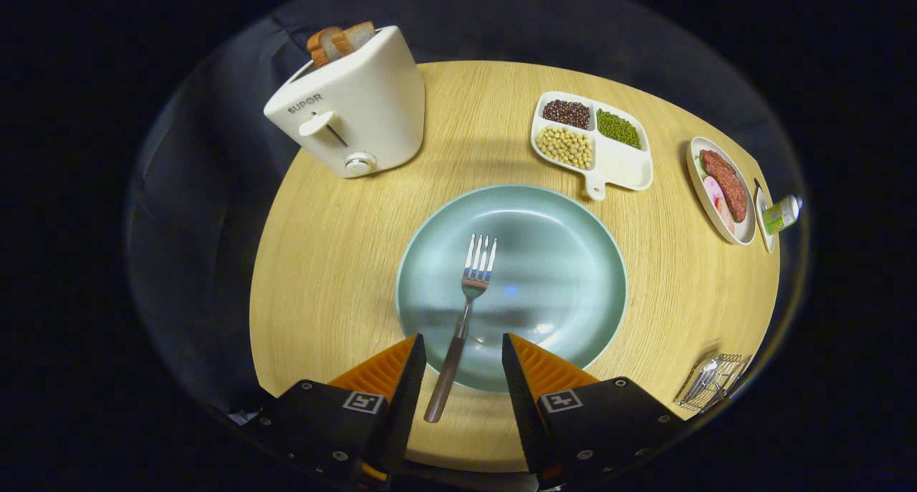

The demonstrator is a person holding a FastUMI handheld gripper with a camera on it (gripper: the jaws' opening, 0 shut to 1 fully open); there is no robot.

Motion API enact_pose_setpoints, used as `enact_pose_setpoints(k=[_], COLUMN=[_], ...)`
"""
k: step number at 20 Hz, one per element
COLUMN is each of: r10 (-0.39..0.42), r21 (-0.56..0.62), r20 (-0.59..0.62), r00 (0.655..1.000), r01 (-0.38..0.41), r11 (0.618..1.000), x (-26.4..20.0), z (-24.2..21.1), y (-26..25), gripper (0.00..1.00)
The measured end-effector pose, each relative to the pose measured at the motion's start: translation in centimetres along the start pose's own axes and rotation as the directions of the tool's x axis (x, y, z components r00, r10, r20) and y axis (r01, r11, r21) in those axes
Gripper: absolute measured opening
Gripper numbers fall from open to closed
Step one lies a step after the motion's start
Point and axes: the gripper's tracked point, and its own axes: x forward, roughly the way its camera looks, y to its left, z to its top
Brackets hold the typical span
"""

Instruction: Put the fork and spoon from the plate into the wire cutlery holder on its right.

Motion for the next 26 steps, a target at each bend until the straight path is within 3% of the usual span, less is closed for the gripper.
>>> enact_pose_setpoints(k=[6,12,16,18,26], r10=[-0.007,-0.008,0.026,0.036,0.048], r21=[0.064,0.122,0.159,0.154,0.165], r20=[-0.095,-0.166,-0.15,-0.124,0.016], r00=[0.995,0.986,0.988,0.992,0.999], r01=[0.013,0.029,-0.002,-0.017,-0.05], r11=[0.998,0.992,0.987,0.988,0.985], x=[2.9,4.0,4.4,4.0,-2.2], z=[-0.3,-1.1,-0.6,-0.3,0.9], y=[0.7,0.9,1.2,1.0,-2.6], gripper=[0.5,0.19,0.09,0.05,0.05])
